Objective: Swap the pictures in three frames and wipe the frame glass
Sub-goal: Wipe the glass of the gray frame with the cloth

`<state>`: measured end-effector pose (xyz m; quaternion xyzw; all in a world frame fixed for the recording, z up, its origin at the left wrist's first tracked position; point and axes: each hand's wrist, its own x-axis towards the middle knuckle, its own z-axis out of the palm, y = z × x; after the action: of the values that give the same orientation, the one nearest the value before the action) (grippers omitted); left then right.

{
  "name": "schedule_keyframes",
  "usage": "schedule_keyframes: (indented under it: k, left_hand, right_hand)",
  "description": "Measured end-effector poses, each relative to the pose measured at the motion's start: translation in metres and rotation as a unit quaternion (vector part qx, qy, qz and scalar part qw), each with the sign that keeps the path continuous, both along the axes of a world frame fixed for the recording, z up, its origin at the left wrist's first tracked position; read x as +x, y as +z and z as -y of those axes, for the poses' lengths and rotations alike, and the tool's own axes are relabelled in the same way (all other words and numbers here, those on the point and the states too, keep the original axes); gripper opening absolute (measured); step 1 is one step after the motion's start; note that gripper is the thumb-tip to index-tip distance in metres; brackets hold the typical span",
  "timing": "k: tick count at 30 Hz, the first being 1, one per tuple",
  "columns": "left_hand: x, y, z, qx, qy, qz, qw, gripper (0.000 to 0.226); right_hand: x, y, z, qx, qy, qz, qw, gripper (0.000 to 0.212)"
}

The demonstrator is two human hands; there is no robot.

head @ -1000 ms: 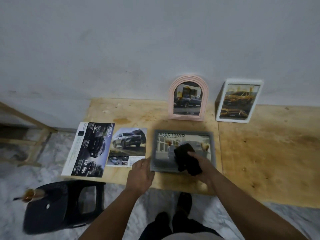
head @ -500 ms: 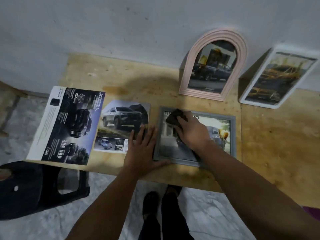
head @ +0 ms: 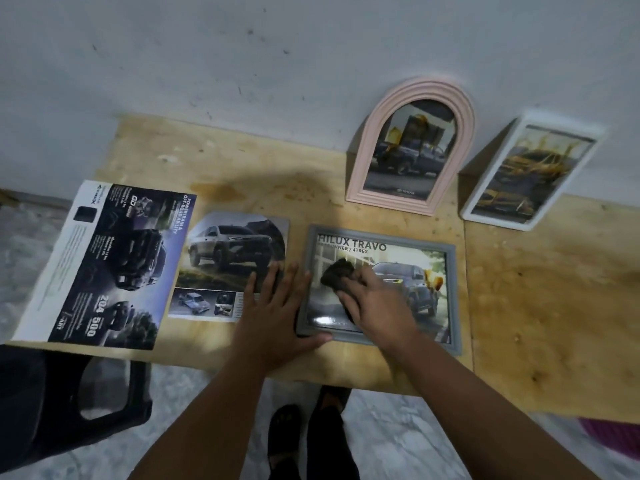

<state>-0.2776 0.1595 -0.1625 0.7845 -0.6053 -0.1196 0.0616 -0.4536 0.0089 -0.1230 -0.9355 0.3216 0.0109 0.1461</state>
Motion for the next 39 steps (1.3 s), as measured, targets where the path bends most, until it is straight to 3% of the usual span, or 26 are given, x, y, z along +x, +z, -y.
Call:
schedule_keyframes:
  k: [6, 9, 12, 15, 17, 22, 25, 29, 33, 37, 39]
  left_hand:
    - [0.000, 0.001, 0.002, 0.002, -0.003, -0.007, 1.000, 0.119]
    - [0.000, 0.000, 0.002, -0.005, -0.003, -0.009, 1.000, 0.120]
    - [0.000, 0.000, 0.002, -0.001, -0.002, -0.008, 1.000, 0.120]
    - [0.000, 0.000, 0.003, 0.005, -0.003, -0.006, 1.000, 0.120]
    - [0.000, 0.001, 0.003, 0.000, 0.001, -0.008, 1.000, 0.120]
    - [0.000, 0.000, 0.003, 0.001, 0.001, -0.007, 1.000, 0.120]
    - [0.000, 0.001, 0.003, -0.001, 0.000, -0.007, 1.000, 0.119]
    - [0.000, 0.001, 0.003, -0.004, 0.002, -0.010, 1.000, 0.119]
    - [0.000, 0.002, 0.003, 0.005, 0.002, -0.005, 1.000, 0.120]
    - [0.000, 0.002, 0.003, 0.011, 0.002, -0.006, 1.000, 0.120]
    - [0.000, 0.002, 0.004, 0.011, 0.003, -0.007, 1.000, 0.120]
  right_hand:
    - [-0.014, 0.015, -0.002, 0.092, 0.058, -0.024, 0.994, 0.041]
    - [0.000, 0.032, 0.020, 0.151, 0.006, 0.040, 0.988, 0.033]
    - [0.021, 0.041, 0.042, 0.056, -0.052, 0.076, 0.994, 0.035]
    - [0.037, 0.027, 0.046, -0.037, -0.027, -0.025, 0.999, 0.039]
    - [0.042, 0.014, 0.037, -0.032, -0.014, -0.063, 0.997, 0.040]
    - [0.025, 0.013, 0.002, -0.011, 0.026, -0.058, 0.998, 0.039]
    - [0.010, 0.018, -0.010, 0.066, 0.022, -0.043, 0.997, 0.036]
    - [0.017, 0.039, 0.015, 0.239, -0.043, 0.023, 0.970, 0.028]
    - [0.036, 0.048, 0.050, 0.105, -0.110, 0.117, 0.981, 0.031]
    - [0.042, 0.019, 0.041, -0.024, -0.008, -0.045, 0.999, 0.035]
    - [0.036, 0.006, 0.029, -0.021, 0.011, -0.050, 0.998, 0.032]
